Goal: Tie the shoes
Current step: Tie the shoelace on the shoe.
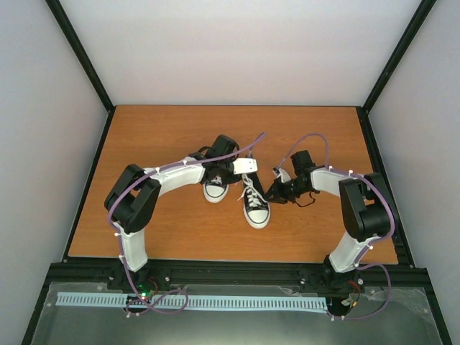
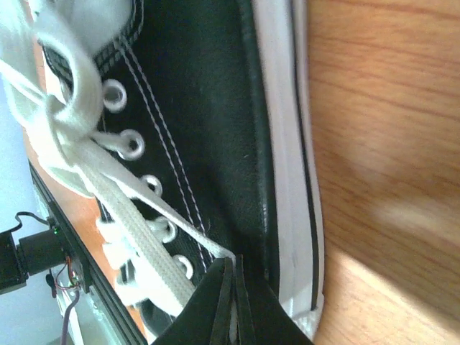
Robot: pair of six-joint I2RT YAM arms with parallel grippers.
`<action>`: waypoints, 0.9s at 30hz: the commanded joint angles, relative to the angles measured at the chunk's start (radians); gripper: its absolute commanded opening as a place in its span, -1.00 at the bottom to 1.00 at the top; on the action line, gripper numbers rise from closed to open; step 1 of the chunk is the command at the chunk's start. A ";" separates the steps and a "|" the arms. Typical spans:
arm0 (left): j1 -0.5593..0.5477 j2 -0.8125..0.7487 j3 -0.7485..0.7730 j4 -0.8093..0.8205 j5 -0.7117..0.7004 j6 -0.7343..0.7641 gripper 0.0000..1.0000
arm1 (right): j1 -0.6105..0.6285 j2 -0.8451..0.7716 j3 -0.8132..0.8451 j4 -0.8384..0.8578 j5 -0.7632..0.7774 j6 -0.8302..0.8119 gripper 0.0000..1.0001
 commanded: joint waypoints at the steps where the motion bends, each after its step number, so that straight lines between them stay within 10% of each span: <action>1: 0.019 0.005 0.060 0.015 0.002 0.039 -0.98 | 0.029 -0.021 0.006 -0.065 0.019 -0.026 -0.94; 27: 0.032 0.111 0.045 0.097 -0.056 0.041 -0.98 | 0.028 -0.043 -0.074 -0.027 0.034 0.022 -0.94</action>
